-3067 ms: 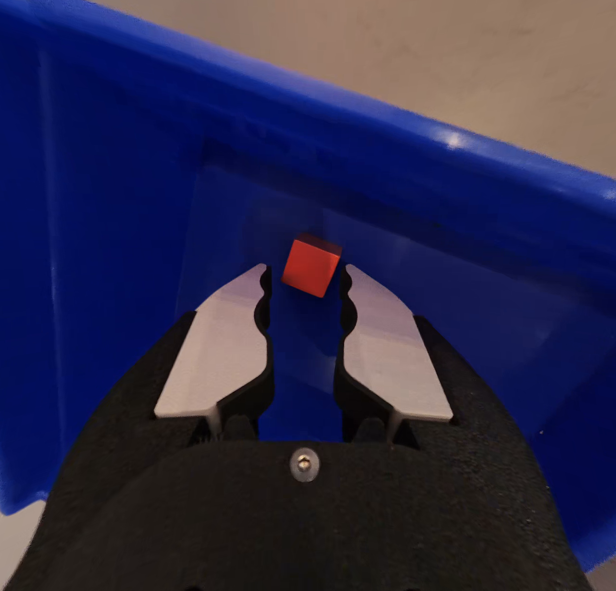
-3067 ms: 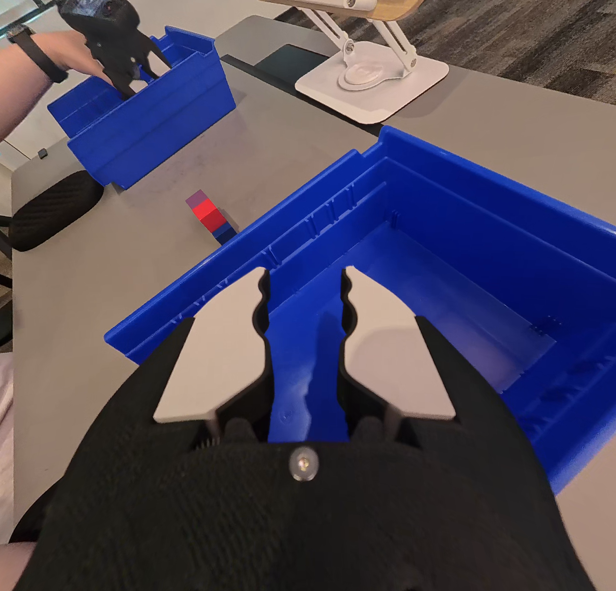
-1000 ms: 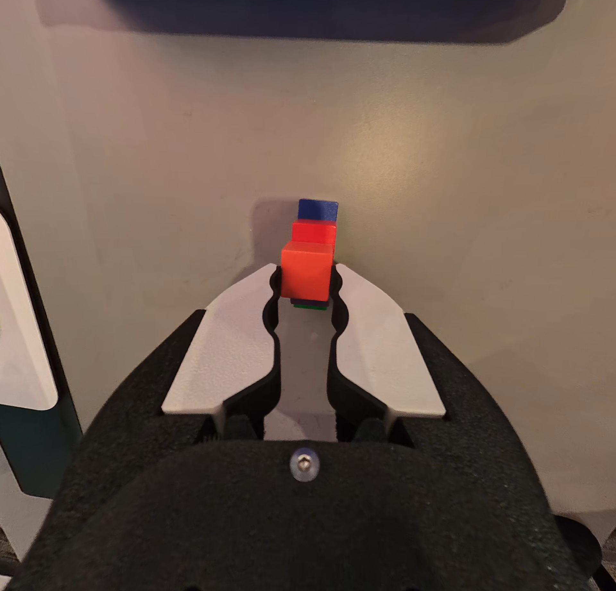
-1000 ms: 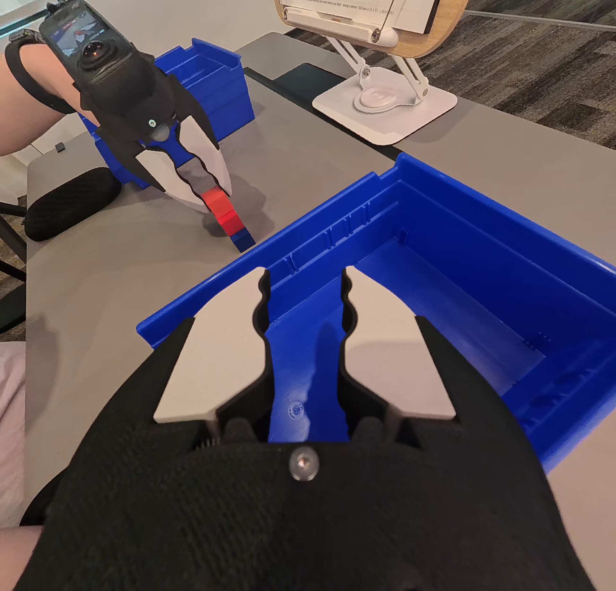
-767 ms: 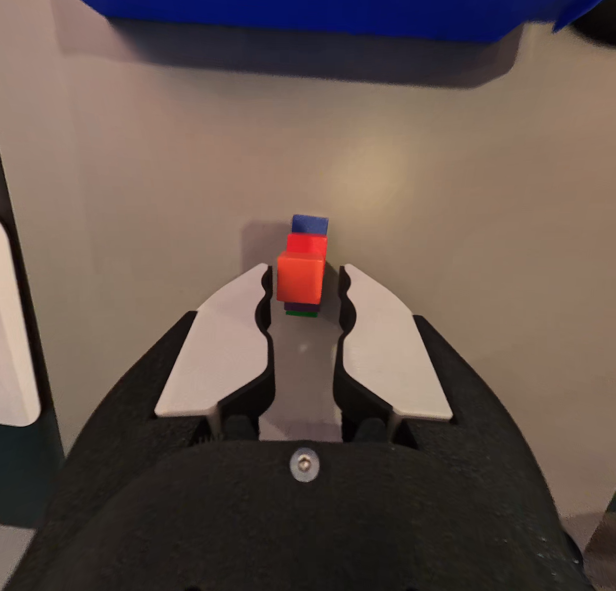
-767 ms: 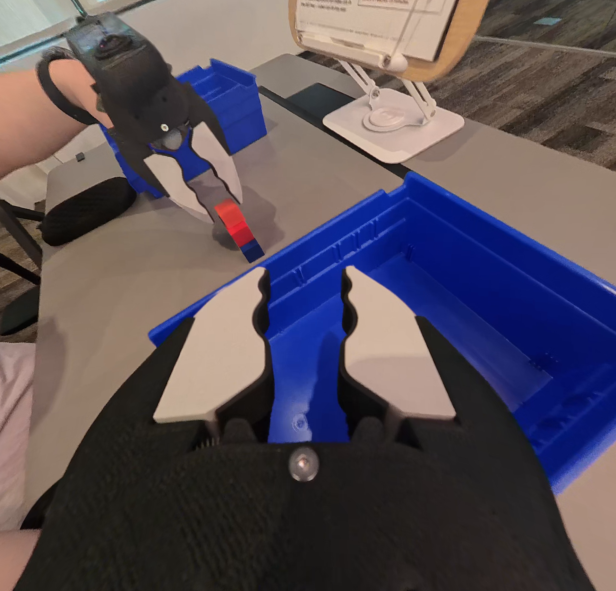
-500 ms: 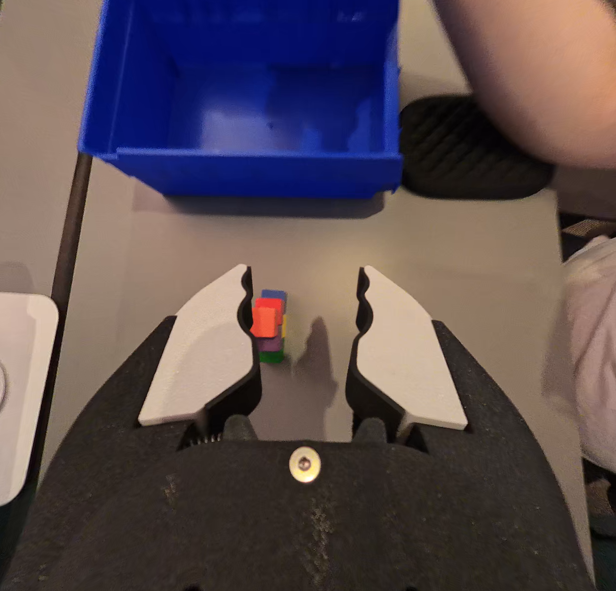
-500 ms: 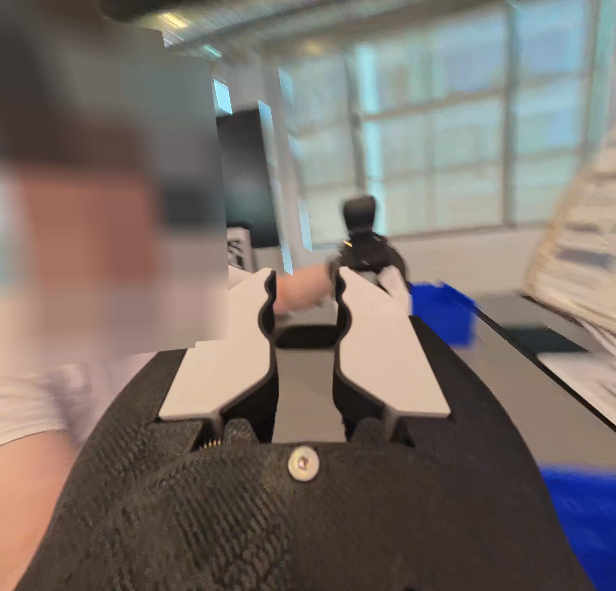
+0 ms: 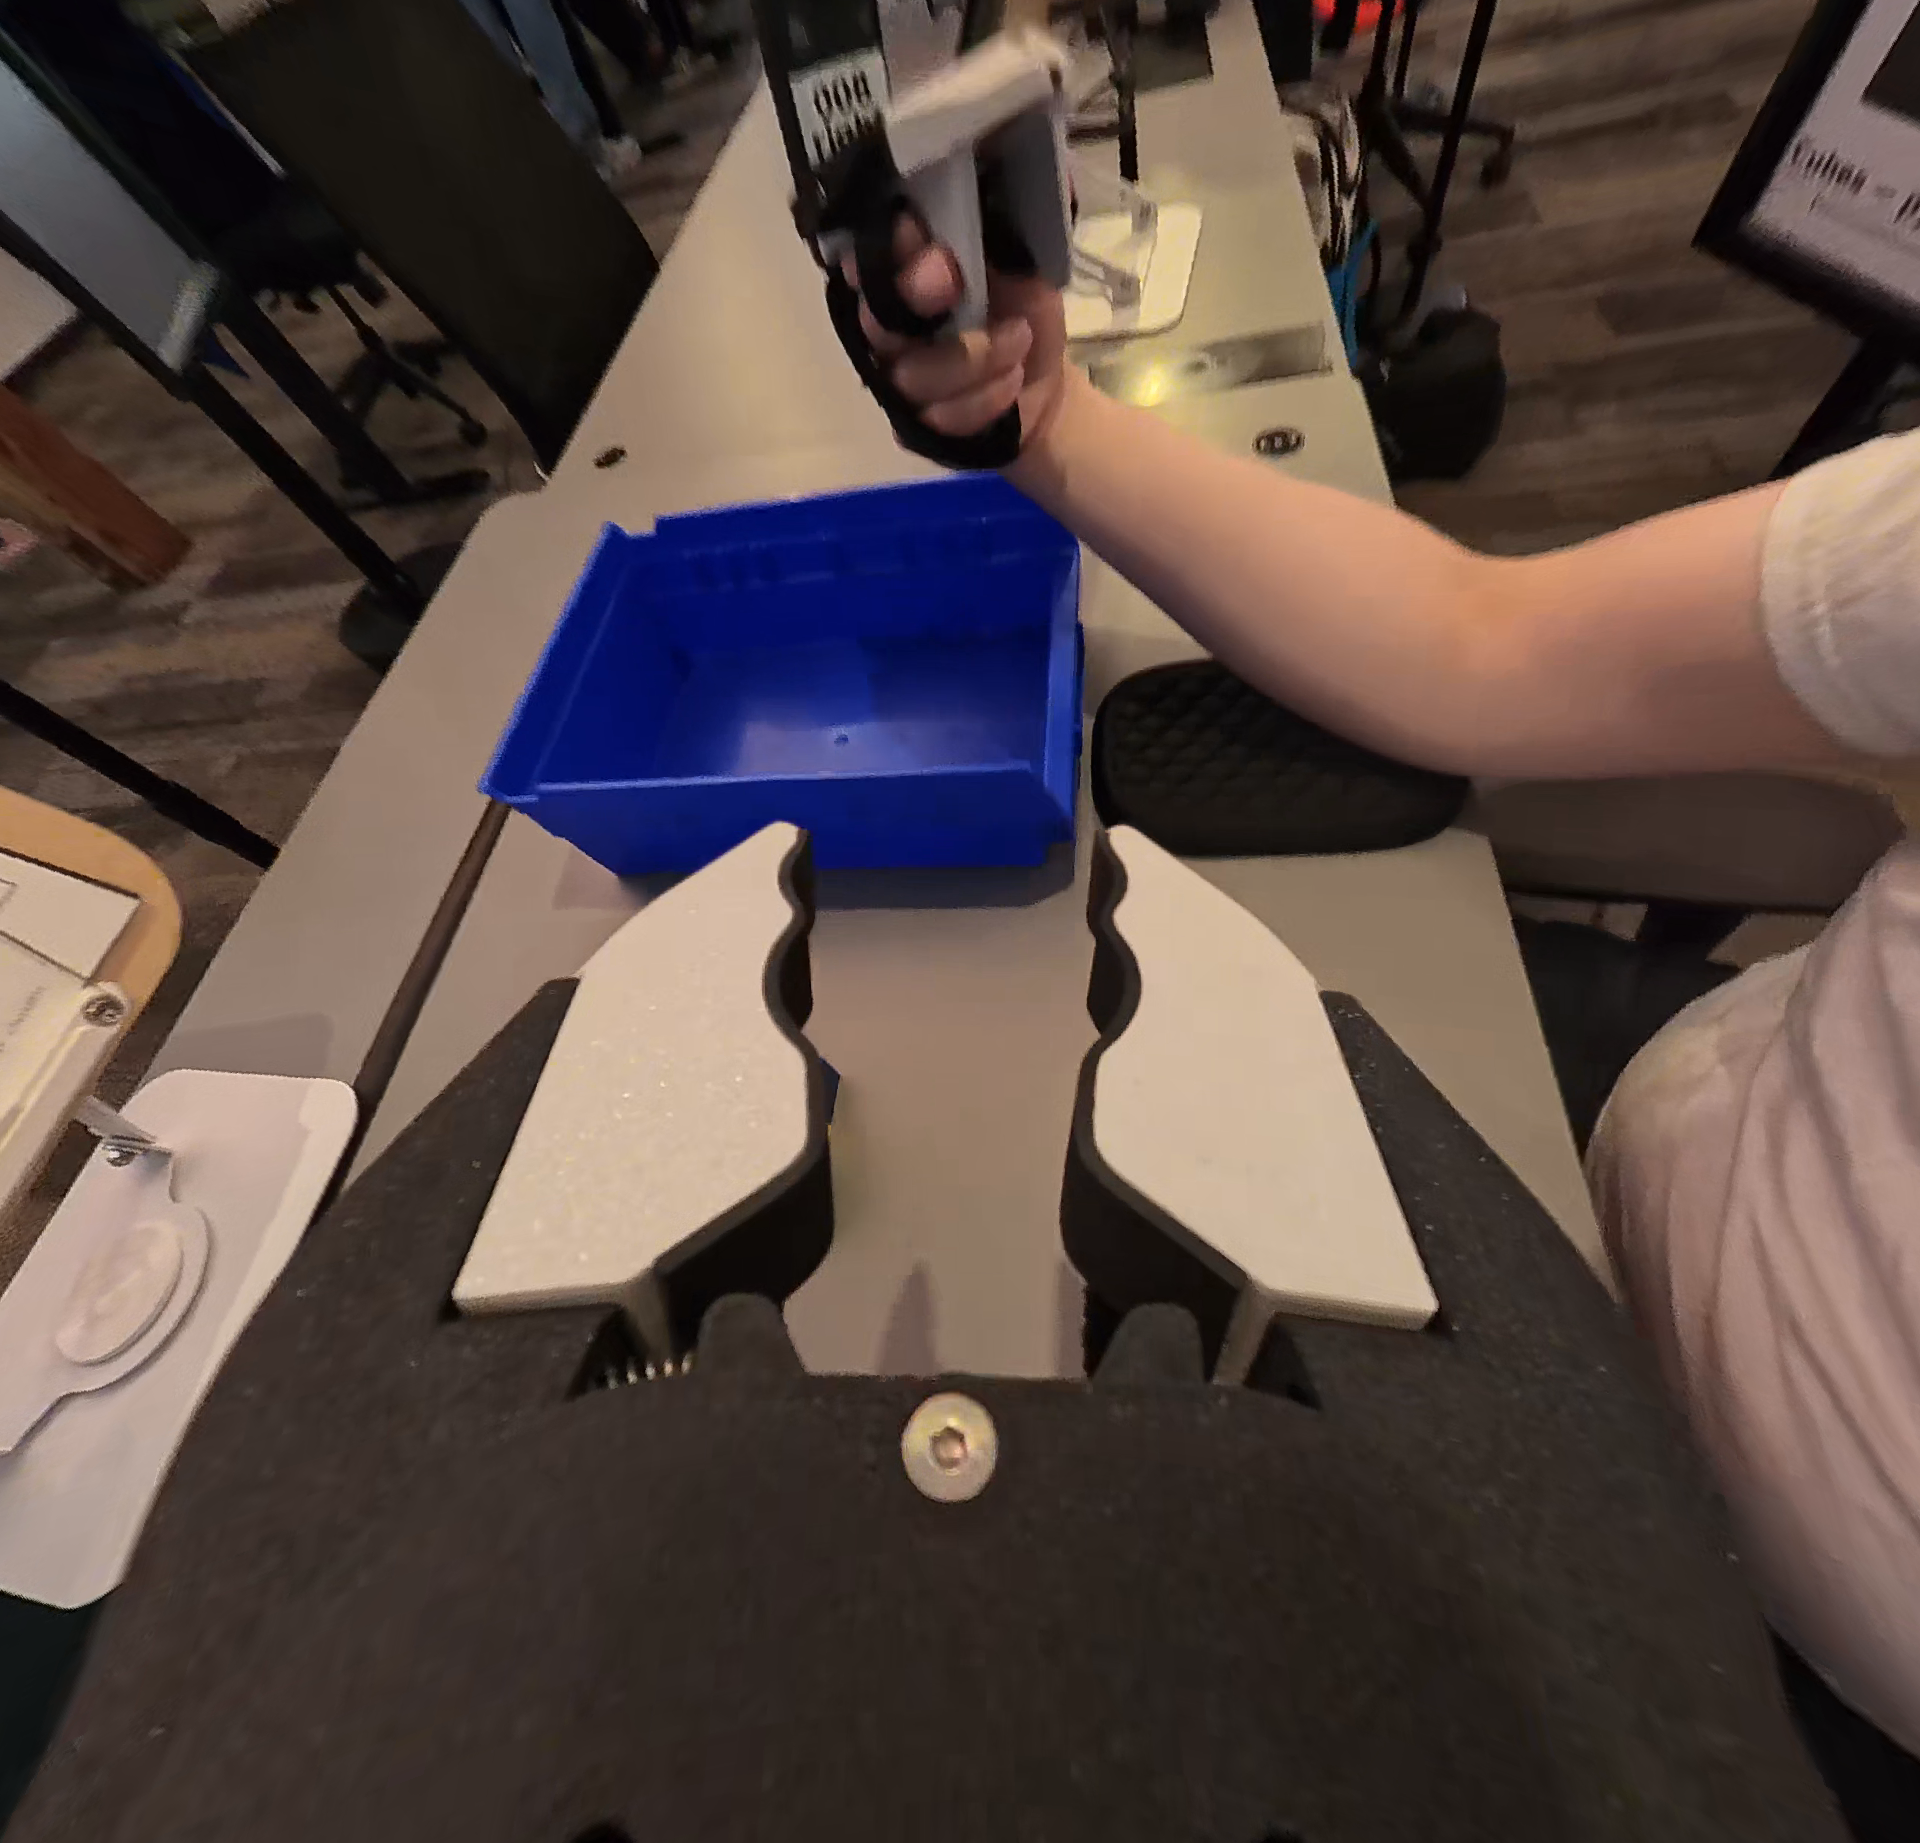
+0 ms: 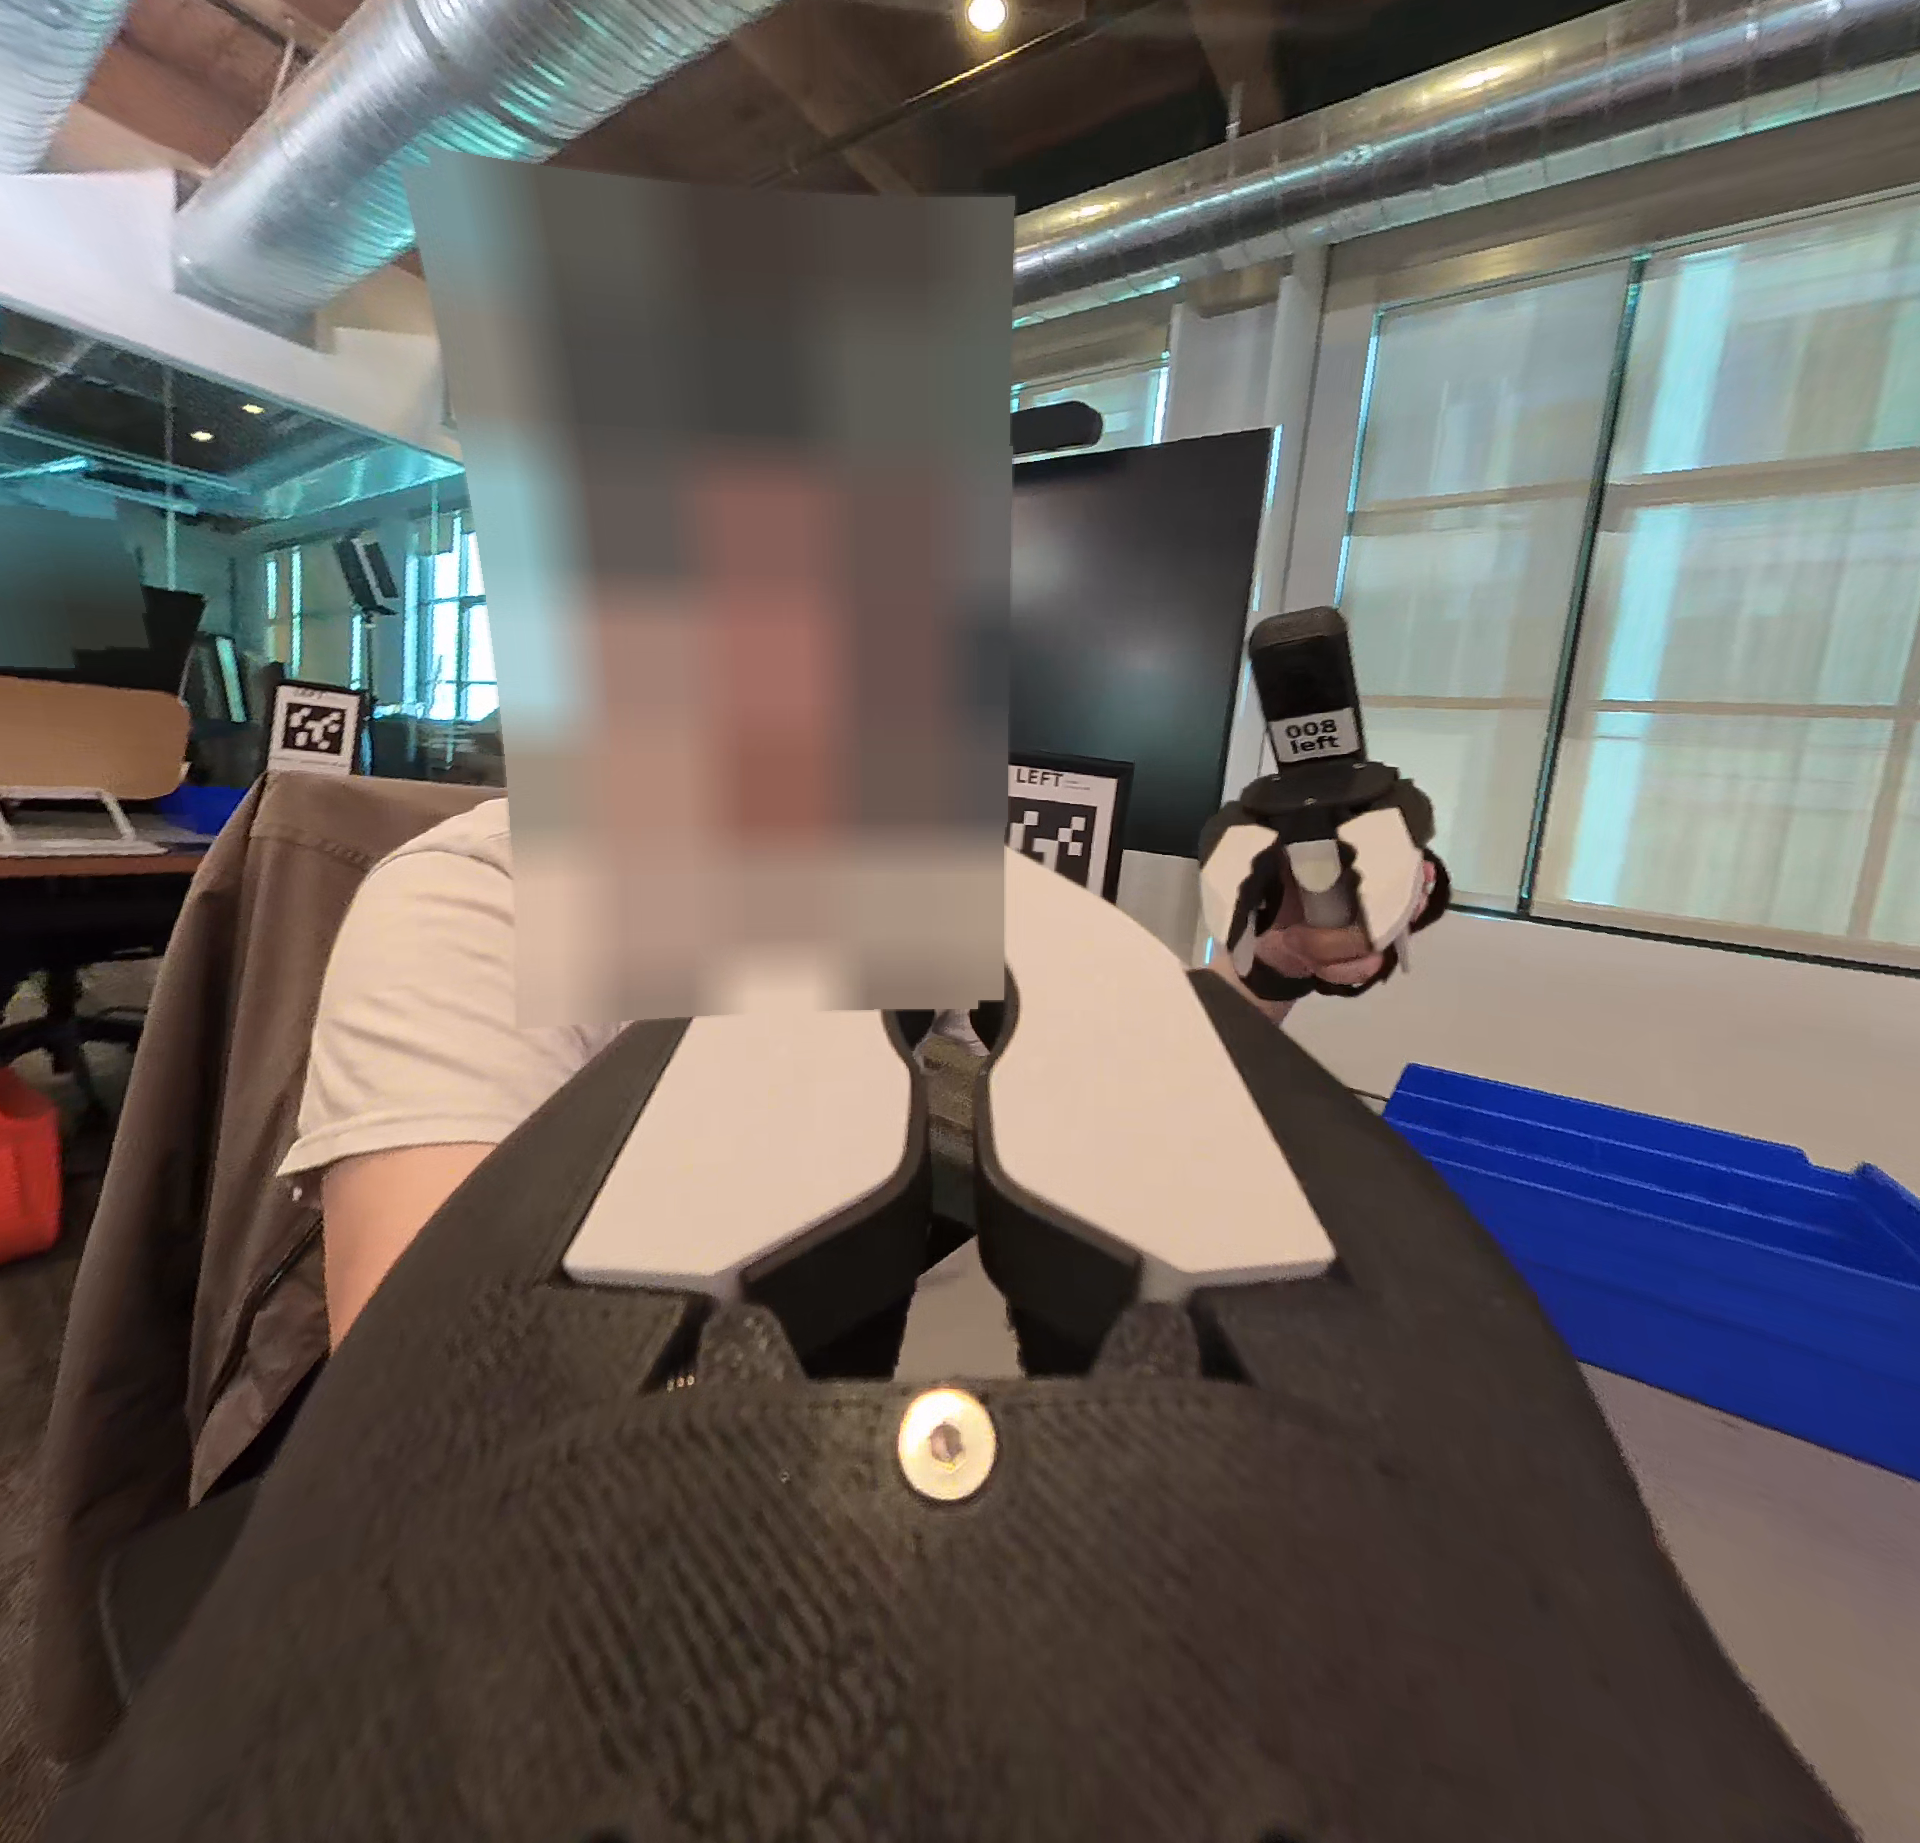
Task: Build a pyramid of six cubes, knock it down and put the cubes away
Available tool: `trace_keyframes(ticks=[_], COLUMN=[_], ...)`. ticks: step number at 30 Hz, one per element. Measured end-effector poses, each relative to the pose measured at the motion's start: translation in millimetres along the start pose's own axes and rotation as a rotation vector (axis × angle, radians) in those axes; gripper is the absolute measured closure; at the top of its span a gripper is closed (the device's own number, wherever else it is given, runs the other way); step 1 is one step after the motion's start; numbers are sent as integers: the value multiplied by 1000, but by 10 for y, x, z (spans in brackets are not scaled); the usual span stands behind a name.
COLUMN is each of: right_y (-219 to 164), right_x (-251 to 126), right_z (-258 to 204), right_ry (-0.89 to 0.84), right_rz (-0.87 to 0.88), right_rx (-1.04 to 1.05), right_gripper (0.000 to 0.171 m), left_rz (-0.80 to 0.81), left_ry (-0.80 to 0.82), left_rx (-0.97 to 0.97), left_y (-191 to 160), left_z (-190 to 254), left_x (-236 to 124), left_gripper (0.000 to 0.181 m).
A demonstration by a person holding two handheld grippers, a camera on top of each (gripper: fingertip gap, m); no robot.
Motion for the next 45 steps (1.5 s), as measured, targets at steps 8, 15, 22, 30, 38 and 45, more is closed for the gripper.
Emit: trace_keyframes(ticks=[8, 15, 22, 30, 38, 45], right_y=[-109, -220, -412, -753, -1519, -1837], right_x=[193, 312, 391, 497, 566, 571], right_z=[-50, 44, 410, 1173, 1633, 1753], right_ry=[131, 135, -97, -792, -769, -748], right_rz=[-61, -106, -218, -735, -1222, -1337], right_rx=[-1, 37, 131, -99, -83, -17], right_gripper=[171, 171, 171, 149, 128, 127], left_rz=[202, 283, 519, 630, 617, 615], left_ry=[84, 127, 109, 176, 205, 233], left_rx=[-88, -218, -301, -231, -146, -77], left_y=[118, -62, 24, 35, 92, 138], left_z=[-199, -472, -574, -603, -478, -371], left_x=[-483, -691, -1082, -1546, -1829, -1985], left_gripper=[131, 129, 134, 181, 181, 181])
Point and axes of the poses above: each gripper's, where its closed fingertips meet, x out along the fingers, y out of its top, z = x × y across the jaws, the point moved 4 cm from there along -x, back along the fingers, and after that the axes turned 5 degrees about z, right-handed, at the moved point
